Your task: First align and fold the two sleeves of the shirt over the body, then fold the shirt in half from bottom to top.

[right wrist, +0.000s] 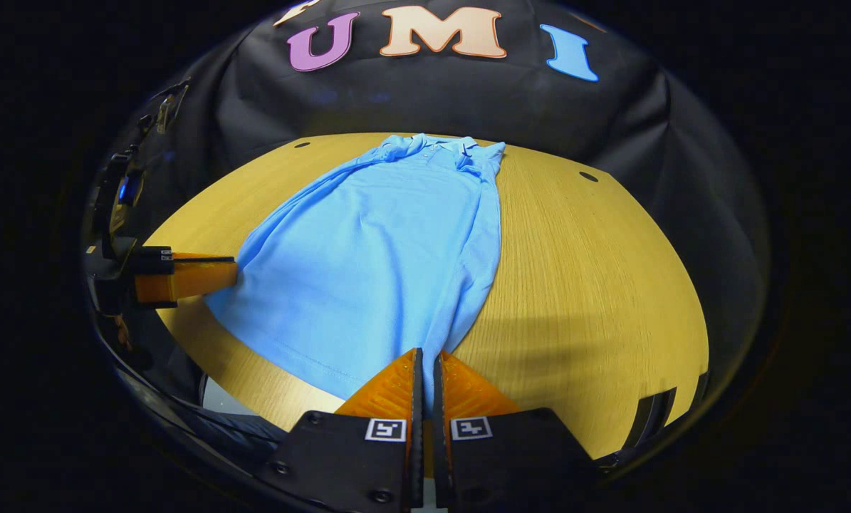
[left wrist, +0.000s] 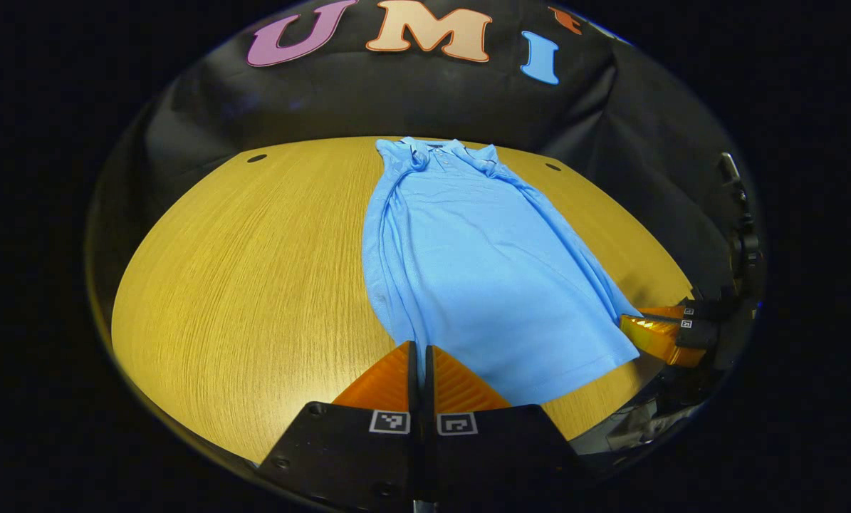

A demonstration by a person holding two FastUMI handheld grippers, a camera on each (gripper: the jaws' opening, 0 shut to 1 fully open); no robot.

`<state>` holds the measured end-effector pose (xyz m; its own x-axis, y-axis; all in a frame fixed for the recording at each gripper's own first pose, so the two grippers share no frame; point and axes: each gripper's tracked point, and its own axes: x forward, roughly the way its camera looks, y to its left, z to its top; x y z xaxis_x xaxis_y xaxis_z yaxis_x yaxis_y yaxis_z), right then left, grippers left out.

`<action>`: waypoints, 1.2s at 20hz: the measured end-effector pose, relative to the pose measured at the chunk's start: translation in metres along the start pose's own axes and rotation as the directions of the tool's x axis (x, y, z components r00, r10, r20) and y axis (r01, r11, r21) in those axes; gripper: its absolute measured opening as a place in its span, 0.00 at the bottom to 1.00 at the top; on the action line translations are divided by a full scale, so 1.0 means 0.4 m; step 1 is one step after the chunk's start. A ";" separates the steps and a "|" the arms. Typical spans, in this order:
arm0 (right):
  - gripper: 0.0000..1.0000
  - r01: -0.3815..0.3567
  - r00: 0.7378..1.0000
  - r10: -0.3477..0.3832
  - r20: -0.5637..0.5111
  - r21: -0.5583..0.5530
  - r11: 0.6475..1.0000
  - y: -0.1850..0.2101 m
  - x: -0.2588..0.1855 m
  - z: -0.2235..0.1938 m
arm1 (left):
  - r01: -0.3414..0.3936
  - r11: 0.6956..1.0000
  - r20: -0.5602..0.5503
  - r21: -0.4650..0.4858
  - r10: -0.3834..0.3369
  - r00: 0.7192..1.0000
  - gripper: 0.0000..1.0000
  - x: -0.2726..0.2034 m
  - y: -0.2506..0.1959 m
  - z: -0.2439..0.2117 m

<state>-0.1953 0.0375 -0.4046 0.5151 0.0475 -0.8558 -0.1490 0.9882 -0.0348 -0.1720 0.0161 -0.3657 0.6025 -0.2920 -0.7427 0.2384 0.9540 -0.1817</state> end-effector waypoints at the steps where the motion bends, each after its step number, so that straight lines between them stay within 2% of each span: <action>1: 0.09 -0.002 1.000 0.002 0.001 0.001 1.000 -0.002 -0.001 -0.001 | -0.001 1.000 -0.002 0.000 0.001 1.000 0.00 -0.002 -0.001 0.000; 7: 0.09 -0.008 1.000 0.008 0.005 -0.003 1.000 -0.001 0.000 -0.003 | -0.012 1.000 -0.006 -0.004 0.012 1.000 0.00 -0.002 0.001 0.001; 8: 0.05 -0.009 1.000 0.009 0.006 -0.004 1.000 -0.002 -0.001 0.001 | -0.014 1.000 -0.007 -0.004 0.014 1.000 0.00 0.000 0.001 0.000; 9: 0.09 -0.009 1.000 0.009 0.007 -0.005 1.000 0.000 -0.001 -0.002 | -0.014 1.000 -0.008 -0.005 0.014 1.000 0.00 -0.002 0.000 0.001; 18: 0.09 -0.014 1.000 0.014 0.020 -0.012 1.000 -0.002 0.002 -0.002 | -0.012 1.000 -0.004 -0.012 0.012 1.000 0.00 -0.003 0.002 0.000; 20: 0.05 -0.017 0.999 0.016 0.036 0.015 1.000 -0.004 0.000 -0.004 | -0.006 0.999 0.012 -0.032 0.007 1.000 0.00 -0.005 0.004 0.003; 24: 0.09 -0.014 0.998 0.013 0.055 0.023 1.000 -0.004 -0.001 -0.003 | 0.013 0.999 0.054 -0.035 -0.011 0.998 0.00 -0.004 0.002 0.005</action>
<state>-0.1964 0.0359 -0.4050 0.5584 0.0680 -0.8268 -0.1367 0.9906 -0.0108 -0.1711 0.0171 -0.3634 0.6400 -0.3054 -0.7051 0.2195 0.9520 -0.2132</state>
